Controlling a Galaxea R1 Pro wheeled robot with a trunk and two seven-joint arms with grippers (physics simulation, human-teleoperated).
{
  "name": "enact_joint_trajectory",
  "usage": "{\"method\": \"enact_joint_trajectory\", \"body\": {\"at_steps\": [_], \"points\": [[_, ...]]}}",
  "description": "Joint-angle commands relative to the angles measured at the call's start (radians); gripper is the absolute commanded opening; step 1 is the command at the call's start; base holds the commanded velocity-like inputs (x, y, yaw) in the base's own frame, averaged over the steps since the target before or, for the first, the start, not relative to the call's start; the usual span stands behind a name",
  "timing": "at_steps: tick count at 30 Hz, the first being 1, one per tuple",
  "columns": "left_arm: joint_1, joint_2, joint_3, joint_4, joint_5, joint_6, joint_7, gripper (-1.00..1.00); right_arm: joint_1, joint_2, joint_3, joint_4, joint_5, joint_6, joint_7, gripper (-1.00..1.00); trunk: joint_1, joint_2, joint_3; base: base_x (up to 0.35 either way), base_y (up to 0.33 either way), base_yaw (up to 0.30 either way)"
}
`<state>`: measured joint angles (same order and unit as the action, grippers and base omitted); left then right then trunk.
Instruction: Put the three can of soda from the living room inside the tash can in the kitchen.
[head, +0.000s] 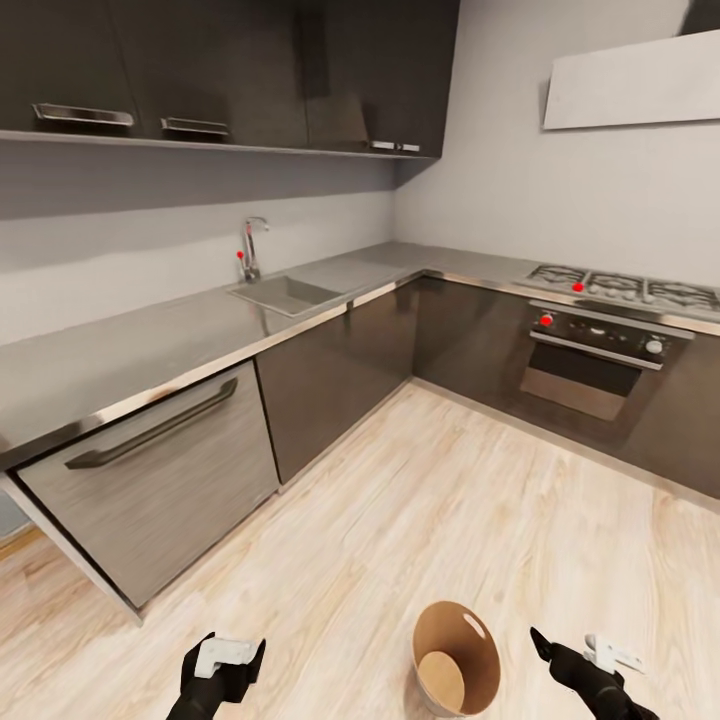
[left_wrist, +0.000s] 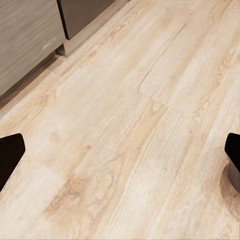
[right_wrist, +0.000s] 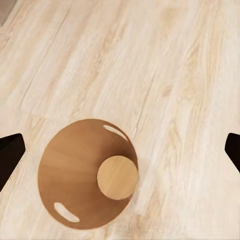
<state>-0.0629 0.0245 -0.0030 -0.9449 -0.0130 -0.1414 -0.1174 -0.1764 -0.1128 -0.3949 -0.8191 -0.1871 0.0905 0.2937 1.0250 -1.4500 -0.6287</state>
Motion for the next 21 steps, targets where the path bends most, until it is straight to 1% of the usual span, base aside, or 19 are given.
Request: {"method": "enact_joint_trajectory", "body": {"at_steps": [1,6,16,18,21], "points": [[0.0,0.0,0.0,0.0,0.0,0.0,0.0,1.0,0.0,0.0,0.004,0.0,0.0,0.0,-0.001,1.0,0.0,0.0,0.0,0.266,0.039,0.0],[0.0,0.0,0.001,0.0,0.002,-0.001,-0.001,1.0,0.0,-0.002,0.009,0.0,-0.001,0.0,-0.002,1.0,0.0,0.0,0.0,0.166,0.02,0.0],[0.0,0.001,0.004,0.0,0.002,-0.001,-0.001,1.0,0.0,-0.006,0.015,-0.001,-0.004,0.01,0.016,1.0,0.0,0.0,0.0,0.027,0.003,0.0],[0.0,0.0,0.003,-0.001,0.003,-0.001,-0.001,1.0,0.0,-0.007,0.019,-0.002,-0.004,0.018,0.024,1.0,0.0,0.0,0.0,0.004,0.001,0.0],[0.0,0.001,0.005,-0.001,0.003,-0.001,-0.001,1.0,-0.001,-0.009,0.027,-0.009,-0.004,0.078,0.043,1.0,0.0,0.0,0.0,0.002,0.0,0.0]]}}
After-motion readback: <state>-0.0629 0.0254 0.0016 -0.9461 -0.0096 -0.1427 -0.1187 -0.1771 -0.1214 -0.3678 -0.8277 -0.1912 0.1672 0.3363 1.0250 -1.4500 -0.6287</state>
